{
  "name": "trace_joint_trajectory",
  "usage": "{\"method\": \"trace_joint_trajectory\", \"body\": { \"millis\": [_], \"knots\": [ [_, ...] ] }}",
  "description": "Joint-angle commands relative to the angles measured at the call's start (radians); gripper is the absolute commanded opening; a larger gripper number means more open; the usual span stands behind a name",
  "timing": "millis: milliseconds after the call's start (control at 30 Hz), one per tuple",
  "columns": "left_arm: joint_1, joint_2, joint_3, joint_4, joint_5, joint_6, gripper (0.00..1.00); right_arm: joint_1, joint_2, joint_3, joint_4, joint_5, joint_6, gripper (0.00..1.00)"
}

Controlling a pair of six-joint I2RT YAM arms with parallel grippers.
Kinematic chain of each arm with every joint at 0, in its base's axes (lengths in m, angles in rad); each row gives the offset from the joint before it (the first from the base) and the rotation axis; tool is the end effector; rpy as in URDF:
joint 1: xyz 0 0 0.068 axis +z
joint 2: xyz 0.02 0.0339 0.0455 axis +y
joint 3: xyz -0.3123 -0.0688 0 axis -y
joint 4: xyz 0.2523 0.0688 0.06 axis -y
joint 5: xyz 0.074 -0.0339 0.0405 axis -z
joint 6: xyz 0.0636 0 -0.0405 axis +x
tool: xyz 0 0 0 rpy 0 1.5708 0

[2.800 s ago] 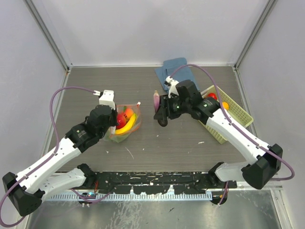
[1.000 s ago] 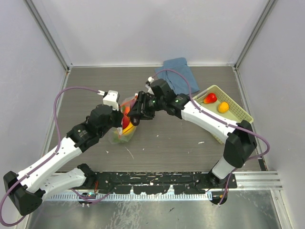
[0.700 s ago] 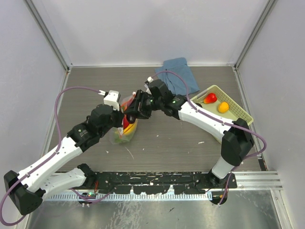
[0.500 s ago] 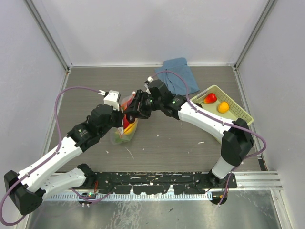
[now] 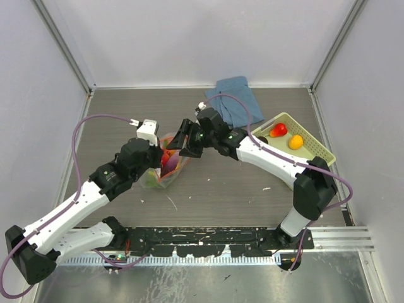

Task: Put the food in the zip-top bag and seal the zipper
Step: Place the fake vegetable in the zipper food storage bag.

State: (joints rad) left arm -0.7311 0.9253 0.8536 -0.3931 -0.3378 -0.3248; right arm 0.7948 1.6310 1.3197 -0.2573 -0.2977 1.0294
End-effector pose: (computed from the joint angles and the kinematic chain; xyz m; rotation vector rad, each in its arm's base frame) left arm 0.1688 -0.1231 0.3447 0.1985 2.0131 -0.3292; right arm 0.2745 0.3064 0.3325 0.0865 2.4471 1.2810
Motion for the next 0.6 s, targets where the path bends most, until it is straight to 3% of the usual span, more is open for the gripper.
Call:
{"method": "trace_joint_trajectory", "body": {
  "millis": [0,567],
  "knots": [
    [-0.003,-0.021,0.010,0.061,-0.033,-0.003,0.00,0.003,-0.081,-0.006,0.044,0.050,-0.041,0.67],
    [-0.002,-0.031,0.012,0.044,-0.083,-0.014,0.00,-0.017,-0.227,0.011,-0.202,0.289,-0.487,0.82]
  ]
}}
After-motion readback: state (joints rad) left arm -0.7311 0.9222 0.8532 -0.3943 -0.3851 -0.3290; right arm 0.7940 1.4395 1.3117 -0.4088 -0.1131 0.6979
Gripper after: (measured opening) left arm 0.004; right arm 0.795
